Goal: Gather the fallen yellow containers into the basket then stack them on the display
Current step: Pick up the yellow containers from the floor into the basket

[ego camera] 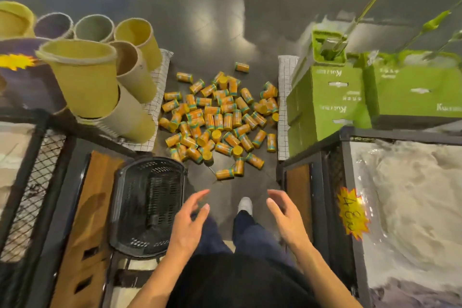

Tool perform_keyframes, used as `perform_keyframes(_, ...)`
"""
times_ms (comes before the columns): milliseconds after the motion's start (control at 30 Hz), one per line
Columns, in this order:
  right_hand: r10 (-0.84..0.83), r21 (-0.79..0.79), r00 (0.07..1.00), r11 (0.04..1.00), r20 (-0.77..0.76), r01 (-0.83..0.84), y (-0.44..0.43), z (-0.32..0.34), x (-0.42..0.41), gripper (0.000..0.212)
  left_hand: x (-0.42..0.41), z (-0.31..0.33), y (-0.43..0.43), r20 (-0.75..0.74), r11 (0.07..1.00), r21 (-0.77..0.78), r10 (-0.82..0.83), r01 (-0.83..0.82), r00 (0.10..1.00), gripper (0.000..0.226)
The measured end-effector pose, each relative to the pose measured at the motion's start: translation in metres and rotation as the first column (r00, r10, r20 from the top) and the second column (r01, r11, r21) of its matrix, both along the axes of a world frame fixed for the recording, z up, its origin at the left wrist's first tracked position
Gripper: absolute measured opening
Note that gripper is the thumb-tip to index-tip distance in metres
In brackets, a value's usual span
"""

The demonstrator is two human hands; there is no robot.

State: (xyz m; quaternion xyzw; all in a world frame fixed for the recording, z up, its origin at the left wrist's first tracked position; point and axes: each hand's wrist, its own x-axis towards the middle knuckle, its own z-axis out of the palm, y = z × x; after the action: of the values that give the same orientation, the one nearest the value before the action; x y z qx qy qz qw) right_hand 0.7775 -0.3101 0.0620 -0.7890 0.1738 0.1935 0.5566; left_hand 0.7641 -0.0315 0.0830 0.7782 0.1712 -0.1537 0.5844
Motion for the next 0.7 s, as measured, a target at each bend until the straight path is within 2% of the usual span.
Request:
perform_keyframes(233,0.037,0.031,0.999,0.999,-0.006,-0.037,0.034,0.001,0.116,0.023,0.084,-0.01,0.017,-0.023,0.996,-0.047,0.072,-0.073,0.997,0.038)
perform_keyframes(367,-0.015,0.006,1.0,1.0,-0.018,0.015,0.055,-0.017,0.162,0.024,0.136,-0.036,0.034,-0.048,0.999,-0.033,0.013,-0.014,0.999,0.039)
perform_keyframes(467,-0.019,-0.01,0.998,1.0,-0.054,0.019,0.064,-0.043,0.19,0.028,0.168,-0.063,0.041,-0.052,1.0,0.006,-0.019,0.02,0.998,0.041)
perform_keyframes(700,0.038,-0.067,0.985,0.997,-0.169,-0.05,0.062,-0.14,0.24,0.041,0.213,-0.156,0.037,-0.133,0.996,0.084,0.025,-0.014,0.991,0.042)
